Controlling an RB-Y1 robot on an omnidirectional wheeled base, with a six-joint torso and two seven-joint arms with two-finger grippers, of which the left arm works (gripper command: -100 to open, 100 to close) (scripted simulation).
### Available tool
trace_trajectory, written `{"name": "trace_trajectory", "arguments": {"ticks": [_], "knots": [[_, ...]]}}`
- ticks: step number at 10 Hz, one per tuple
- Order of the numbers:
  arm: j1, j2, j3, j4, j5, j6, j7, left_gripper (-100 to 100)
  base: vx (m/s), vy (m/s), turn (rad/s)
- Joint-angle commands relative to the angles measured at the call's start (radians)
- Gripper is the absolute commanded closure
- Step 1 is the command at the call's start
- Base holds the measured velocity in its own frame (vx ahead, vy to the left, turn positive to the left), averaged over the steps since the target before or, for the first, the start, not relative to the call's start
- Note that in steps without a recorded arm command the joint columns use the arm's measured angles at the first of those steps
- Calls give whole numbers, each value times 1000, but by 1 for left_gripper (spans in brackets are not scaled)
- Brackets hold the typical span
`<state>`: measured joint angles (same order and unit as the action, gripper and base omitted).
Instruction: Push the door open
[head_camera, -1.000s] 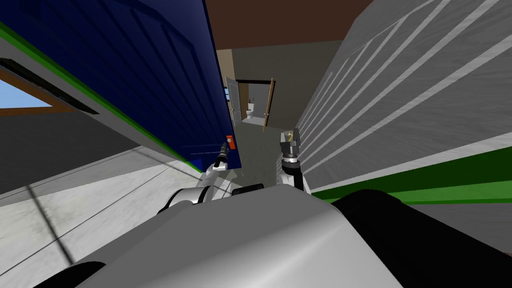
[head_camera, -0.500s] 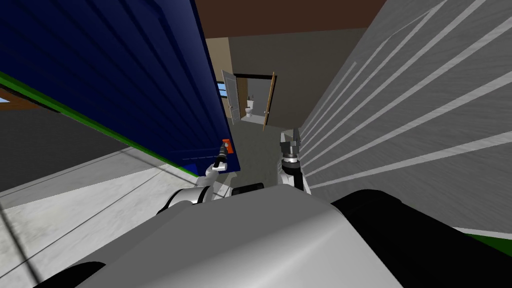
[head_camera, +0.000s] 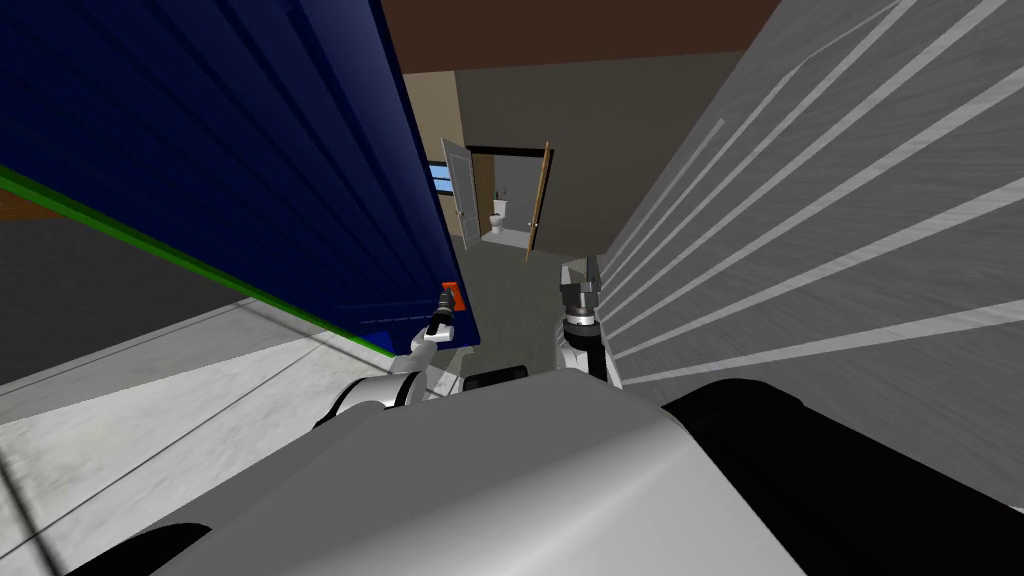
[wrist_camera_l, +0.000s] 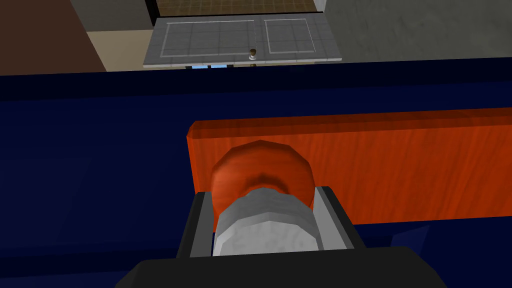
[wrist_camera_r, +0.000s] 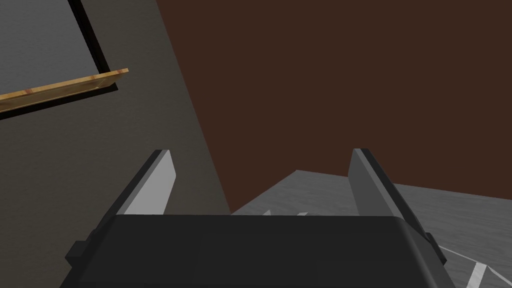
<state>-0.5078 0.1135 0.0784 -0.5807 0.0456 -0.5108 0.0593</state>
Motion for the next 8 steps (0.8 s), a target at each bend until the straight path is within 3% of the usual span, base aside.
{"name": "trace_trajectory", "arguments": {"ticks": [1, 4, 8], "knots": [[2, -1, 0, 1, 0, 1, 0, 100, -23, 2, 3], [6, 4, 10, 4, 4, 2, -4, 100, 20, -12, 12], [9, 16, 35, 6, 14, 3, -13, 100, 150, -59, 34]]}}
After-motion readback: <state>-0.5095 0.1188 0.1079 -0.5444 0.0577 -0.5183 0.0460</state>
